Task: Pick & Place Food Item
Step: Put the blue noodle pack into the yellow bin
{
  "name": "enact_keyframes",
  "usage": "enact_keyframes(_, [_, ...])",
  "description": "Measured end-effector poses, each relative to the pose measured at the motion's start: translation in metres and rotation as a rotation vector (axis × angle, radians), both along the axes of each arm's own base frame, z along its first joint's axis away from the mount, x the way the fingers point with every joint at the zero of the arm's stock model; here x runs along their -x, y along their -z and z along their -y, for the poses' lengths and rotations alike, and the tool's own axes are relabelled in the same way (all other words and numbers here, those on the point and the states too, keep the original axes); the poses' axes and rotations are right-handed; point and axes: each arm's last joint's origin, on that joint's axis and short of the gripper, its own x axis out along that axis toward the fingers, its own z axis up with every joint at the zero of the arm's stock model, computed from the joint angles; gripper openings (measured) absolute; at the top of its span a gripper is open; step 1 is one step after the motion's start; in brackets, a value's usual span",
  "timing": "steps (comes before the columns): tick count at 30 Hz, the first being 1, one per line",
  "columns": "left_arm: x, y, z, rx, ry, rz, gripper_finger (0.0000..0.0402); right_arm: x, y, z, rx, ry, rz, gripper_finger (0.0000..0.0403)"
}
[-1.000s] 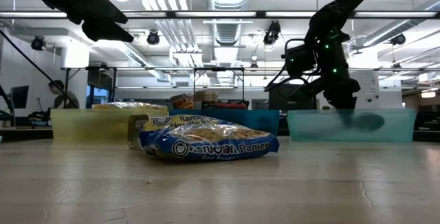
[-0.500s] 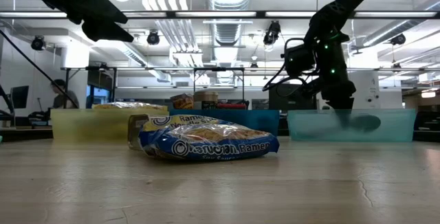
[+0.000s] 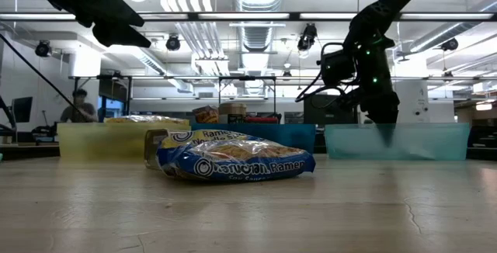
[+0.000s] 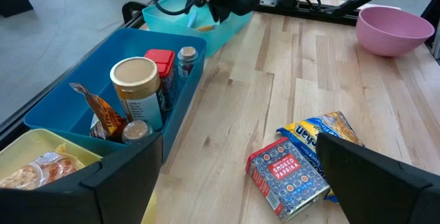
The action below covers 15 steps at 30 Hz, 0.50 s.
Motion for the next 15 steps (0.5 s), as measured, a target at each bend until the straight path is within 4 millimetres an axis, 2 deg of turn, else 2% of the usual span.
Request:
enact_keyframes(7, [0.0, 0.0, 0.0, 0.002, -0.001, 0.0, 0.0387, -0.0003, 0.0, 0.0002, 0.004, 0.018, 0.003, 0.0162])
enact_keyframes(15, [0.0, 0.0, 0.0001, 0.001, 0.0, 0.0, 0.0387, -0.0005, 0.0, 0.0004, 0.006, 0.019, 0.005, 0.0213])
